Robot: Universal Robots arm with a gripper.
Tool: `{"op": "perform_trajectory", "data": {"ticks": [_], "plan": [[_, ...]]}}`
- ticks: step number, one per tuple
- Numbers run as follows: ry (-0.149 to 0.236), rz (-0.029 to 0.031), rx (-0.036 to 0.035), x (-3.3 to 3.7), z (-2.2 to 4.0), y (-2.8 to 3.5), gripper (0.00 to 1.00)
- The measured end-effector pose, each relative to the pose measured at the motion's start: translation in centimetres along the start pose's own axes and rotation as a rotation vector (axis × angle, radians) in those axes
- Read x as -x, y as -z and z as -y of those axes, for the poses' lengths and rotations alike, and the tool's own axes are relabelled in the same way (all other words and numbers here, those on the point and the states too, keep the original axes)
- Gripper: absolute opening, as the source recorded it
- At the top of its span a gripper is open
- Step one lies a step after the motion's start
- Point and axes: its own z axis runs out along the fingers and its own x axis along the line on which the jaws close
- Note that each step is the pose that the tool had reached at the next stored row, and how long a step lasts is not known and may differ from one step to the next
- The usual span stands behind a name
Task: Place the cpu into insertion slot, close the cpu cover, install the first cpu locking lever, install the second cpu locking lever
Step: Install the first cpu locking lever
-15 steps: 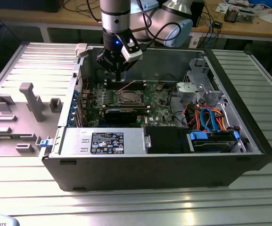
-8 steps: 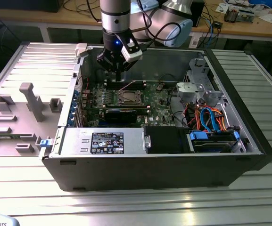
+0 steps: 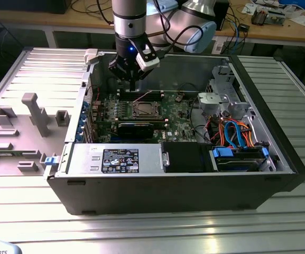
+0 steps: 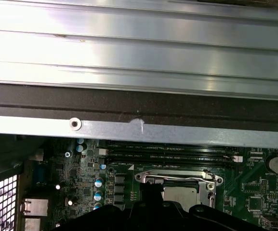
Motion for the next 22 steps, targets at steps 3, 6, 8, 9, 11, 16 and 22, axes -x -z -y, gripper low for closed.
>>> {"op": "perform_trajectory", "data": {"ticks": [3,6,8,9,11,16,22], "plan": [[0.000,0.0000,0.0000,0.00,0.00,0.00,0.11],[0.000,0.0000,0.0000,0.00,0.00,0.00,0.11],[0.000,0.0004,0.0033,0.05,0.02,-0.05,0.11],[0.000,0.0005,0.0064,0.23,0.03,-0.16,0.11],[0.000,0.0003,0.0063,0.48,0.05,-0.34,0.11],[-0.014,0.0028,0.0397,1.33,0.12,-0.76,0.11],[-0.022,0.0055,0.0476,1.88,0.16,-1.28,0.11]]}}
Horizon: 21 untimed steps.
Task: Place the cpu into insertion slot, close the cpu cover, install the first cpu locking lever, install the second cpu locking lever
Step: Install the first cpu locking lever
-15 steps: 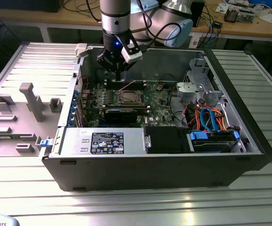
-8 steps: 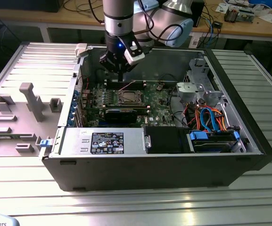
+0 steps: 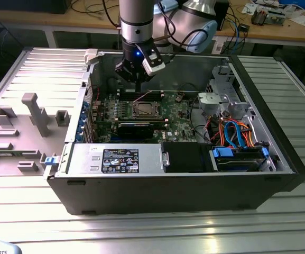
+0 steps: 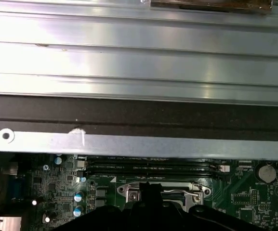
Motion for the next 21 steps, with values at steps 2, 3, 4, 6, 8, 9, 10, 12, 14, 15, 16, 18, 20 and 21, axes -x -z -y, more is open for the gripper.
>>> {"op": "perform_trajectory", "data": {"ticks": [2,3,4,6,8,9,10,12,14,15,16,18,20,21], "plan": [[-0.008,0.0015,-0.0003,0.16,0.02,-0.19,0.11],[-0.009,0.0019,-0.0003,0.27,0.03,-0.32,0.11],[-0.009,0.0019,-0.0004,0.36,0.04,-0.41,0.11],[-0.009,0.0020,-0.0003,0.67,0.07,-0.65,0.11],[-0.009,0.0019,-0.0004,0.83,0.09,-0.81,0.11],[-0.009,0.0018,-0.0005,0.89,0.10,-0.85,0.11],[-0.009,0.0019,-0.0005,0.97,0.10,-0.91,0.11],[-0.009,0.0020,-0.0005,1.13,0.10,-1.11,0.11],[-0.009,0.0019,-0.0008,1.26,0.10,-1.25,0.11],[-0.009,0.0019,-0.0009,1.33,0.10,-1.30,0.11],[-0.009,0.0019,-0.0010,1.40,0.09,-1.37,0.11],[-0.009,0.0019,-0.0011,1.63,0.06,-1.56,0.11],[-0.009,0.0020,-0.0011,1.77,0.03,-1.66,0.11],[-0.009,0.0019,-0.0011,1.85,0.02,-1.70,0.11]]}}
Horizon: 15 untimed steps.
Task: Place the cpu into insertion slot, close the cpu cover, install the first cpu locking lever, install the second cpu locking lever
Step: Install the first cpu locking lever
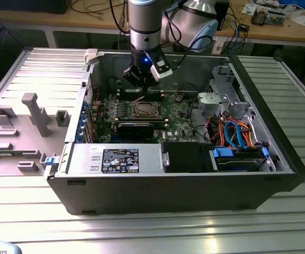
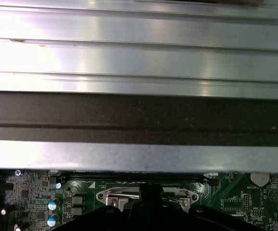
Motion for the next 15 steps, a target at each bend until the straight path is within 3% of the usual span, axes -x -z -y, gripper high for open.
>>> {"op": "perform_trajectory", "data": {"ticks": [15], "plan": [[0.000,-0.0001,-0.0003,1.11,0.03,-1.13,0.11]]}}
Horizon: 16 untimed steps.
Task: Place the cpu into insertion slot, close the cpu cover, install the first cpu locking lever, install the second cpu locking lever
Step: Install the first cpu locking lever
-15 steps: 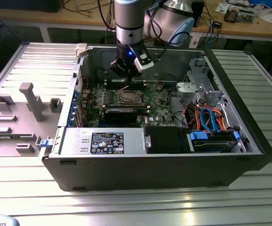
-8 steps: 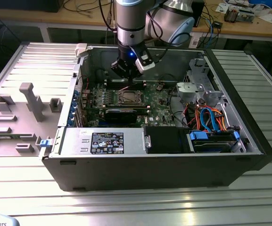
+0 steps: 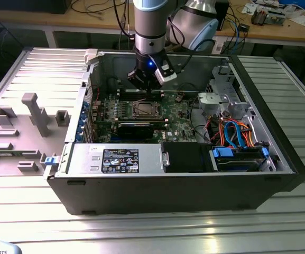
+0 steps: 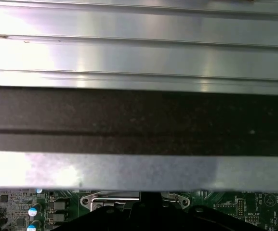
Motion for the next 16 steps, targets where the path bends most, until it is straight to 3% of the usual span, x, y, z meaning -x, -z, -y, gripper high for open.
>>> {"op": "perform_trajectory", "data": {"ticks": [16], "plan": [[0.000,0.0002,0.0002,0.32,0.01,-0.23,0.11]]}}
